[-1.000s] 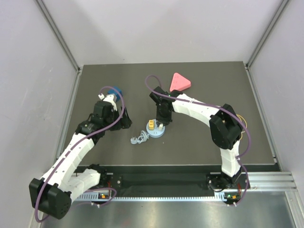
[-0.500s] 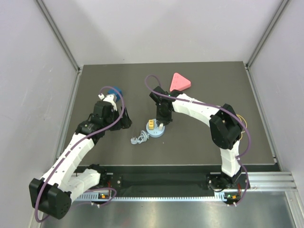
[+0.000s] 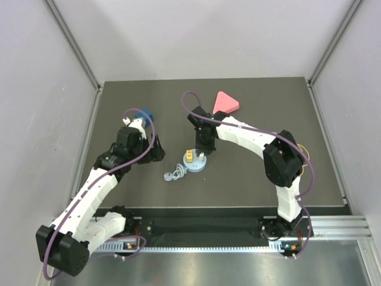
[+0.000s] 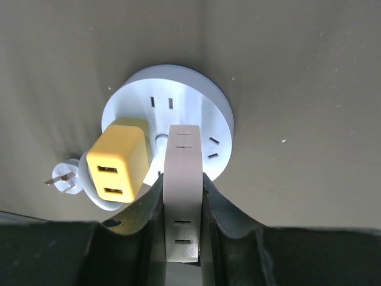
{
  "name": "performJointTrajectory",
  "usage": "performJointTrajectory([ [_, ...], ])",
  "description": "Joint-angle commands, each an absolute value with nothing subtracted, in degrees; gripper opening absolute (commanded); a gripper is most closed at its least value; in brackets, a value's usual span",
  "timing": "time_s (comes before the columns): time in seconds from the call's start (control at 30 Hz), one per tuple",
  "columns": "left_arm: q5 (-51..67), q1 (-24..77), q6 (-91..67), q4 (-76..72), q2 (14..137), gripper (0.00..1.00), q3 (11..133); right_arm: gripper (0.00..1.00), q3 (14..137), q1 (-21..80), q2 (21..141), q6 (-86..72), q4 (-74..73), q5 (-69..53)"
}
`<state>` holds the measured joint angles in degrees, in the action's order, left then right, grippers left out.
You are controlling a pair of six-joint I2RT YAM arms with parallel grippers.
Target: Insert the plug
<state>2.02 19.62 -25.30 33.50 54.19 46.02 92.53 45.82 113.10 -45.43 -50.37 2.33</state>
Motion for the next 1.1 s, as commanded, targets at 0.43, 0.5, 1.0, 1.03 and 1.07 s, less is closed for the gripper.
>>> performJointTrajectory([
  [0.43, 1.50, 19.60, -24.43, 32.70, 53.17, 0.88, 46.58, 0.00, 91.14, 45.09, 111.18, -44.39, -47.37, 2.81],
  [0.5, 1.67, 19.51, -24.43, 32.78, 53.09, 0.88, 46.58, 0.00, 90.62, 45.17, 111.27, -44.38, -47.02, 2.90],
  [1.0, 1.76, 19.60, -24.43, 32.70, 53.17, 0.88, 46.67, 0.00, 89.74, 45.09, 109.86, -44.47, -48.69, 2.99],
  [1.03, 1.67, 19.51, -24.43, 32.78, 53.09, 0.88, 46.58, 0.00, 89.82, 45.17, 109.69, -44.39, -48.87, 2.99],
  [1.07, 1.67, 19.51, -24.43, 32.78, 53.09, 0.88, 46.58, 0.00, 89.65, 45.09, 109.43, -44.38, -48.78, 3.08],
])
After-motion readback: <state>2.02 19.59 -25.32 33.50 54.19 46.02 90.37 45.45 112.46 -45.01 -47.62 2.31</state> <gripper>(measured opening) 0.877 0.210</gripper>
